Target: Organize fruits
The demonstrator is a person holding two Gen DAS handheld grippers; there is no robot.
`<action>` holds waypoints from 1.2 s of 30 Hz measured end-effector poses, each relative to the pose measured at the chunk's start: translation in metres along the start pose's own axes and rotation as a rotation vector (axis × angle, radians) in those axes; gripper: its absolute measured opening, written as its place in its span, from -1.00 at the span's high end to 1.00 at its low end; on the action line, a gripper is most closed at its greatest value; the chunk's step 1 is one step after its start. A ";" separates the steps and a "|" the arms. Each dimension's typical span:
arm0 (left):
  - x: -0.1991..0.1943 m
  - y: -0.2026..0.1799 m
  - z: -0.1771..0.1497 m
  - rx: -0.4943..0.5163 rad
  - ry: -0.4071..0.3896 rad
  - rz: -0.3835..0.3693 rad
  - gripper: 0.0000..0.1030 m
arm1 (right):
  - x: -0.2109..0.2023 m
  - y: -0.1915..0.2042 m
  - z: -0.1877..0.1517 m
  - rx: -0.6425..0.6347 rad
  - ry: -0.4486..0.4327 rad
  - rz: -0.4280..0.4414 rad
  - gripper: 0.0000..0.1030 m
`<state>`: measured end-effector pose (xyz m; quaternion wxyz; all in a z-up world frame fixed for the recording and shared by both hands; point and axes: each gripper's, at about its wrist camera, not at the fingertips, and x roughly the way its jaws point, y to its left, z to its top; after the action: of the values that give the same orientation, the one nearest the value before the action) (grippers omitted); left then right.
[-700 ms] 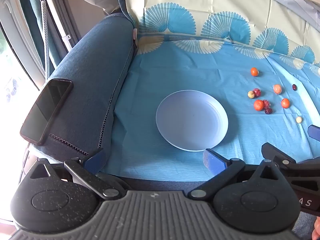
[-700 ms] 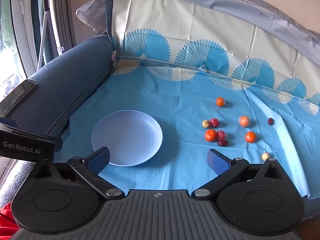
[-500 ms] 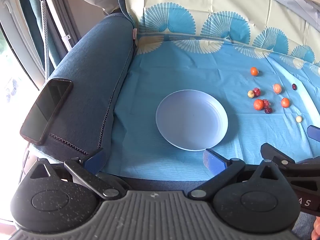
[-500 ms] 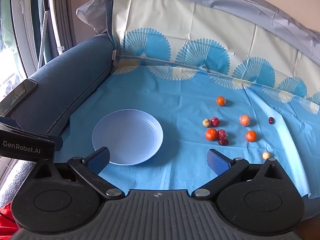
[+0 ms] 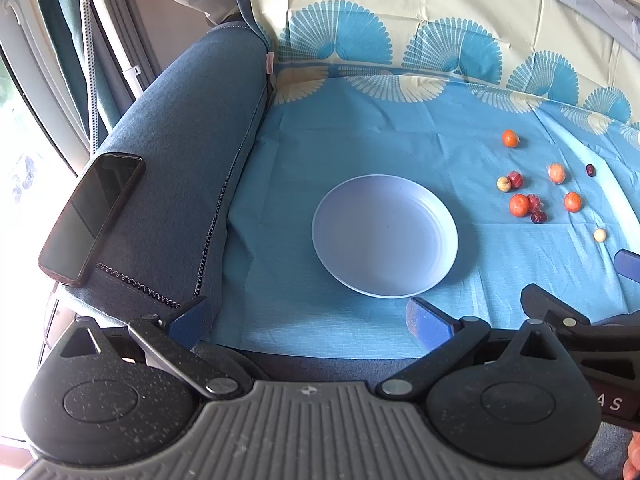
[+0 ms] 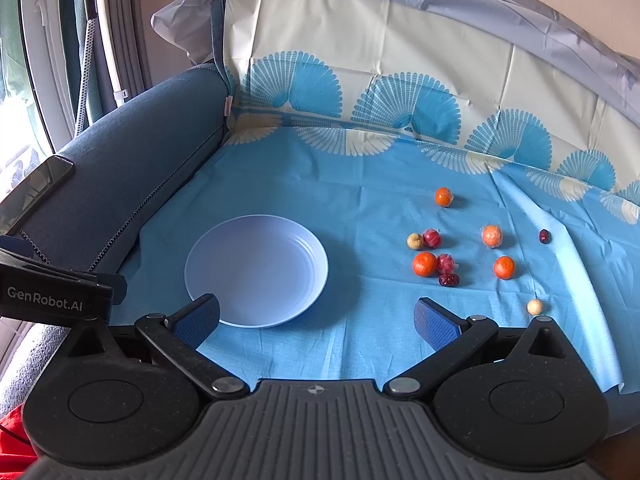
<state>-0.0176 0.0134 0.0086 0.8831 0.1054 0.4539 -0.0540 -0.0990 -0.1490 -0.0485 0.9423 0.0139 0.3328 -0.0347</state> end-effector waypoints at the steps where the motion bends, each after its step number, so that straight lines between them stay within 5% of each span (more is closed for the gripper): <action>1: 0.000 0.000 0.000 0.000 0.000 0.001 -0.99 | 0.000 0.000 0.000 0.000 0.001 0.000 -0.99; 22: 0.000 0.002 -0.001 -0.010 0.009 0.000 -0.99 | 0.000 0.000 -0.001 0.032 -0.009 0.012 -0.99; 30: -0.002 0.002 0.001 -0.052 0.029 -0.066 -0.99 | -0.007 -0.011 -0.005 0.108 -0.063 0.037 -0.99; 36: 0.008 -0.023 0.009 -0.024 0.036 -0.056 -0.99 | -0.005 -0.050 -0.020 0.201 -0.113 -0.075 -0.99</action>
<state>-0.0103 -0.0115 0.0041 0.8742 0.0828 0.4730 -0.0714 -0.1193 -0.1981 -0.0607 0.9514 0.0937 0.2742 -0.1039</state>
